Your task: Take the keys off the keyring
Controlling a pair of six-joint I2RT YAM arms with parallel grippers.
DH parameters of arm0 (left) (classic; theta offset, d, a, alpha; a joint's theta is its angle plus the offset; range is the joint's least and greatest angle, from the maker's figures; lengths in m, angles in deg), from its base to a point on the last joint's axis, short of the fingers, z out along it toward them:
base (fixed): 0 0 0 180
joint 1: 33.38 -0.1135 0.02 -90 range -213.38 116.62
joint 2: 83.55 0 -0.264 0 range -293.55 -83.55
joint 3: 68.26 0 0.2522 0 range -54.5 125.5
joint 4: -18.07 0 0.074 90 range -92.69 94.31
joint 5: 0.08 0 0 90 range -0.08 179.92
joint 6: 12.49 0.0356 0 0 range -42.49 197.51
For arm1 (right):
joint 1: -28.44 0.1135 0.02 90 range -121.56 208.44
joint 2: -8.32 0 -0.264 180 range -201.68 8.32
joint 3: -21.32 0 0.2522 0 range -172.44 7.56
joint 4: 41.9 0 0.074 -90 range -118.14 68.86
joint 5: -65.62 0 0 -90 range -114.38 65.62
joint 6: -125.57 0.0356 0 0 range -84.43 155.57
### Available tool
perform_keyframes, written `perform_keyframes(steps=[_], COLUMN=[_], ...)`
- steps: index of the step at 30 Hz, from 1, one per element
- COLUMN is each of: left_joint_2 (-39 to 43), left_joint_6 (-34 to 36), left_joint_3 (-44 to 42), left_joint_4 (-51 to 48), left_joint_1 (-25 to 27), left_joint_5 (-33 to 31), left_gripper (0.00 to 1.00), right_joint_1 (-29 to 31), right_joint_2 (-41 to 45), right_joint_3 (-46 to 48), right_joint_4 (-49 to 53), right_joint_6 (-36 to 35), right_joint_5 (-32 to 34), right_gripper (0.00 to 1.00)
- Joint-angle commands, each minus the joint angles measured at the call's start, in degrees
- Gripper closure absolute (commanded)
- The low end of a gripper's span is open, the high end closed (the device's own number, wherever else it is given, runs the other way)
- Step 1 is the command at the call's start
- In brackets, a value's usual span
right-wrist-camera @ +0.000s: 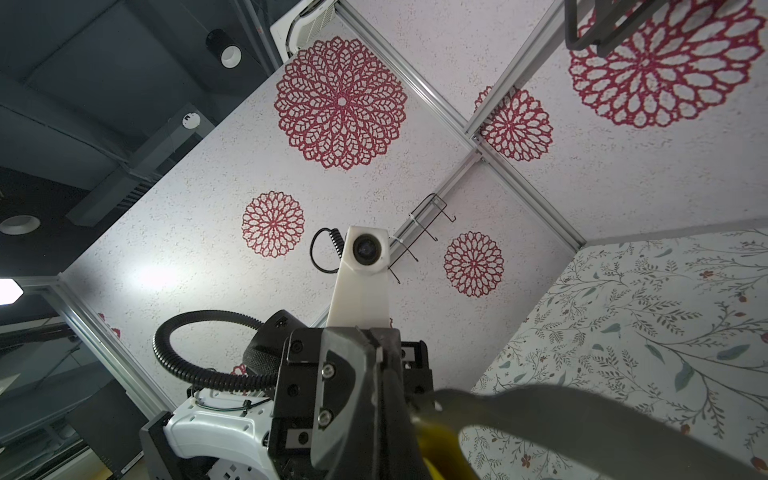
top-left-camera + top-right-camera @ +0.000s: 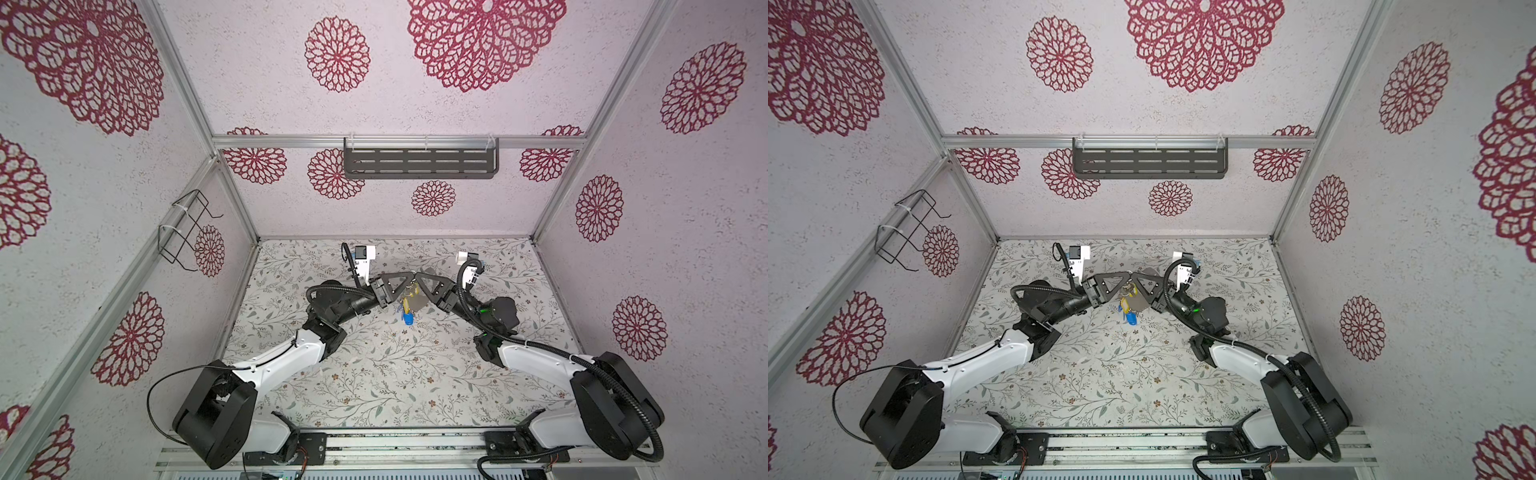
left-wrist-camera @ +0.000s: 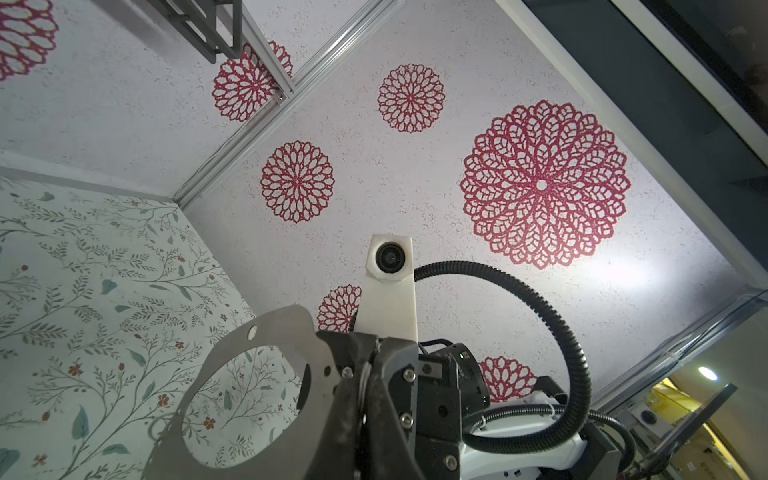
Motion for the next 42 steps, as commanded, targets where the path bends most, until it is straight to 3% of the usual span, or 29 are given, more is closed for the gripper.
perform_keyframes(steps=[1,10,13,17,21,26,30,36,42], left_joint_2=[1.3,3.3,4.0,4.9,4.9,4.9,4.5,3.2,2.4], left_joint_6=[1.2,4.6,6.8,10.9,13.4,14.6,15.2,13.6,12.3], left_joint_3=[1.0,1.5,2.8,5.0,6.9,8.6,9.7,10.1,10.1], left_joint_4=[0.0,-6.1,-10.5,-17.8,-22.3,-25.1,-26.5,-24.5,-22.5], left_joint_1=[0.7,0.7,0.7,0.7,0.7,0.7,0.7,0.7,0.8], left_joint_5=[0.7,1.1,1.7,3.4,5.8,7.6,8.2,9.4,9.8], left_gripper=[0.97,1.0,1.0,1.0,1.0,1.0,1.0,1.0,1.0], right_joint_1=[0.5,0.5,0.5,0.0,-1.6,-2.6,-2.6,-2.9,-3.0], right_joint_2=[2.7,12.7,17.0,21.1,19.7,16.4,15.1,14.4,12.6], right_joint_3=[-0.6,-0.3,-3.6,-9.2,-15.0,-18.2,-17.7,-17.0,-15.9], right_joint_4=[-1.6,25.6,42.7,62.3,72.6,75.1,70.7,65.5,59.0], right_joint_6=[-1.5,-14.3,-21.7,-30.0,-32.1,-30.1,-27.6,-24.8,-21.2], right_joint_5=[-2.2,-1.8,-0.2,3.7,-1.0,-8.4,-12.3,-13.0,-13.3], right_gripper=[1.0,1.0,0.78,0.74,0.74,0.79,0.8,0.81,0.91])
